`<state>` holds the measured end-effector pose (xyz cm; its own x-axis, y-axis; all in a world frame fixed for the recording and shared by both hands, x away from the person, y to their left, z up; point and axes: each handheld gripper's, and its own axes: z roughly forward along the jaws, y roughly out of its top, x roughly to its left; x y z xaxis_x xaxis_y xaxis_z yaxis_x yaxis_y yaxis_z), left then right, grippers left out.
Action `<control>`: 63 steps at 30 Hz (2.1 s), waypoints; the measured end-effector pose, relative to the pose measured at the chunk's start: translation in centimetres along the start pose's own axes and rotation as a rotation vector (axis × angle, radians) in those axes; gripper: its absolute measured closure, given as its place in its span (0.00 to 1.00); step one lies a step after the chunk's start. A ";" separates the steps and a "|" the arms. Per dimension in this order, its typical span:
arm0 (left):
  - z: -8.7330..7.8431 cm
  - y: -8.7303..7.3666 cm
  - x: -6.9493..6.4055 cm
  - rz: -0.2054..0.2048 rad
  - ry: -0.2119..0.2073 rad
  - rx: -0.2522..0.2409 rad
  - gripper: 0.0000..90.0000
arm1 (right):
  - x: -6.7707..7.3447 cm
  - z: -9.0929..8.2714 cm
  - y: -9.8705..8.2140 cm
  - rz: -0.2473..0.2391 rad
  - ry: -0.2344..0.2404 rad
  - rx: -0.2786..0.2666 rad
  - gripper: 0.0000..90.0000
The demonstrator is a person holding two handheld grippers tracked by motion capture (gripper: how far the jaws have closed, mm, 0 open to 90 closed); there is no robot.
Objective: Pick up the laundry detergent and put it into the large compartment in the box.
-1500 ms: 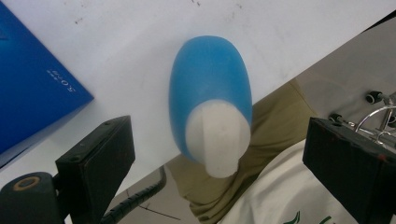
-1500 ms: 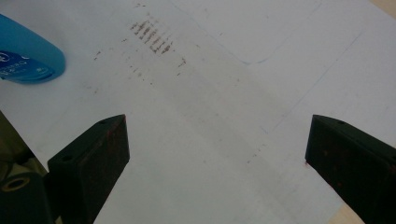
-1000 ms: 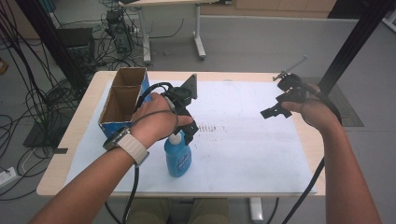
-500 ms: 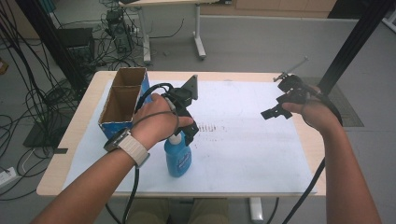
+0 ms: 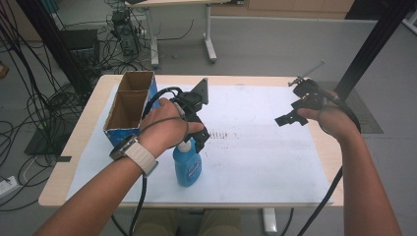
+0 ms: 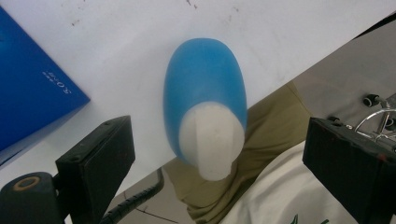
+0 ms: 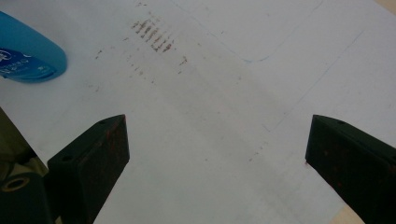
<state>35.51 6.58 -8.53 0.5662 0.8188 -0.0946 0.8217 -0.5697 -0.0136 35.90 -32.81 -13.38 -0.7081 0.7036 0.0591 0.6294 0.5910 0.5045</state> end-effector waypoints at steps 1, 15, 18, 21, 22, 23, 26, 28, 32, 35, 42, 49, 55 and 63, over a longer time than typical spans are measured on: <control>0.0 0.0 0.0 0.000 0.000 0.000 0.11 | 0.0 0.0 -0.1 0.000 0.001 -0.002 0.07; 0.1 0.0 -0.1 0.003 -0.001 -0.003 0.11 | 0.0 -0.1 -0.3 0.008 -0.004 0.002 0.07; 0.0 0.0 0.0 0.001 0.002 -0.003 0.11 | 0.1 -0.1 -0.2 0.006 -0.004 0.004 0.07; 0.0 -0.1 0.1 0.001 0.002 -0.004 0.11 | 0.1 -0.1 -0.1 0.006 -0.005 0.004 0.07; 0.0 -0.1 0.0 0.001 0.003 -0.005 0.11 | 0.1 -0.1 -0.1 0.006 -0.005 0.004 0.07; 0.0 -0.1 0.1 0.002 0.001 -0.004 0.11 | 0.1 -0.1 -0.1 0.005 -0.005 0.004 0.07; 0.1 -0.1 0.1 -0.001 -0.005 -0.009 0.11 | 0.1 -0.2 -0.1 0.005 -0.006 0.004 0.07; 0.1 0.0 0.1 0.003 -0.003 -0.006 0.11 | 0.1 -0.2 -0.1 0.006 -0.006 0.004 0.07; 0.1 0.0 0.0 0.003 -0.002 -0.005 0.11 | 0.1 -0.1 -0.1 0.006 -0.006 0.004 0.07; 0.1 -0.1 0.0 0.003 -0.002 -0.006 0.11 | 0.2 -0.1 -0.1 0.005 -0.006 0.004 0.07; 0.1 -0.1 0.2 0.002 -0.001 0.000 0.11 | 0.1 0.0 -0.1 0.006 -0.006 0.007 0.07; 0.3 -0.1 0.2 0.000 -0.005 0.000 0.11 | 0.2 0.0 -0.1 0.005 -0.005 0.005 0.07; 0.4 -0.1 0.3 -0.002 -0.005 0.001 0.11 | 0.2 0.0 -0.1 0.004 -0.004 0.003 0.07; 0.5 -0.1 0.2 -0.003 -0.005 0.004 0.11 | 0.2 0.0 -0.1 0.001 -0.003 0.002 0.07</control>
<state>35.55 6.75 -9.02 0.5630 0.8205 -0.0993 0.8234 -0.5672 -0.0175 35.72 -32.72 -13.45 -0.7064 0.7055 0.0575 0.6310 0.5908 0.5027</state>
